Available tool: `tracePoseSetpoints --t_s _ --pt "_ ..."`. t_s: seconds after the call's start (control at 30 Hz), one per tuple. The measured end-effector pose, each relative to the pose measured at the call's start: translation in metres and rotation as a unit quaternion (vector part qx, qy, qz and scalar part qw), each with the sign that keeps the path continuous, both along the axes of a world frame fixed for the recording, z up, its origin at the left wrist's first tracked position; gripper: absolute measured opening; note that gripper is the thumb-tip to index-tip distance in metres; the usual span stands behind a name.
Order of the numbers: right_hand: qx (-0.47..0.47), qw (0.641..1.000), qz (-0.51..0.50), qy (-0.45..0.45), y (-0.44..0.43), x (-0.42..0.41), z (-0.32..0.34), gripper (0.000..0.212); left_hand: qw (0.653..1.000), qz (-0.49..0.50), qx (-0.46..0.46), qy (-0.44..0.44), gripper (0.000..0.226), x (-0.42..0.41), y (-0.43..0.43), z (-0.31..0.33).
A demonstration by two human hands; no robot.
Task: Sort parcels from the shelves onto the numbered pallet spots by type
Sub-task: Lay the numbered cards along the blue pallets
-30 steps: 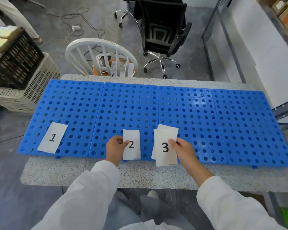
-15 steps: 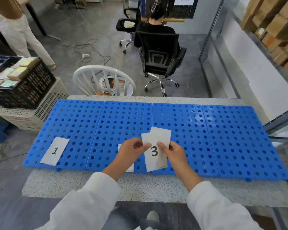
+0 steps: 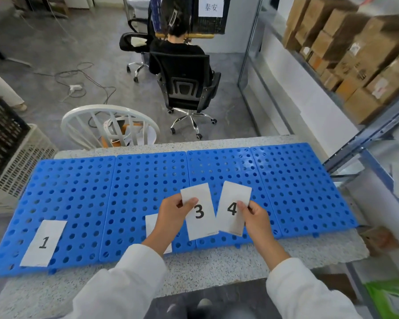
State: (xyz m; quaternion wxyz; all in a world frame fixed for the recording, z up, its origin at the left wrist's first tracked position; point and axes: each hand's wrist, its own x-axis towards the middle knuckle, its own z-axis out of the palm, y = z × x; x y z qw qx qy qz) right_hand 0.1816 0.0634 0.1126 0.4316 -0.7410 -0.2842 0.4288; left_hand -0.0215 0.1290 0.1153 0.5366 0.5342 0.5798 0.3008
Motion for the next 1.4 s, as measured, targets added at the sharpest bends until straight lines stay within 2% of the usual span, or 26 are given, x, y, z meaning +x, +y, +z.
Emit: tracePoseSetpoints --t_s 0.07,0.23,0.43,0.87,0.97,1.1,1.3,1.4 --pt "-0.012 0.999 -0.037 -0.007 -0.008 0.019 -0.004 0.023 1.000 -0.028 0.002 0.002 0.013 0.012 -0.001 -0.002" --pt "-0.029 0.997 -0.068 -0.010 -0.019 0.058 -0.010 0.022 0.997 -0.057 -0.025 0.048 0.040 0.051 -0.006 -0.020" --pt "-0.029 0.999 -0.036 -0.026 -0.021 0.119 -0.007 0.026 0.996 -0.048 -0.055 0.051 0.028 0.098 -0.003 -0.051" --pt "-0.065 0.996 0.056 -0.036 -0.020 0.236 -0.023 0.024 0.986 -0.021 -0.102 0.131 0.031 0.196 -0.013 -0.112" --pt "-0.068 0.995 0.068 -0.029 -0.021 0.244 -0.029 0.022 0.982 0.004 -0.088 0.169 0.026 0.199 -0.013 -0.117" --pt "-0.077 0.993 0.086 -0.023 -0.022 0.251 -0.036 0.021 0.980 0.048 -0.079 0.176 0.009 0.194 -0.013 -0.120" --pt "-0.067 0.994 0.091 0.000 -0.012 0.280 -0.042 0.015 0.970 0.061 -0.007 0.235 0.033 0.195 -0.006 -0.105" --pt "-0.068 0.993 0.093 -0.018 -0.008 0.302 -0.049 0.019 0.969 0.006 0.025 0.246 0.027 0.205 -0.001 -0.093"
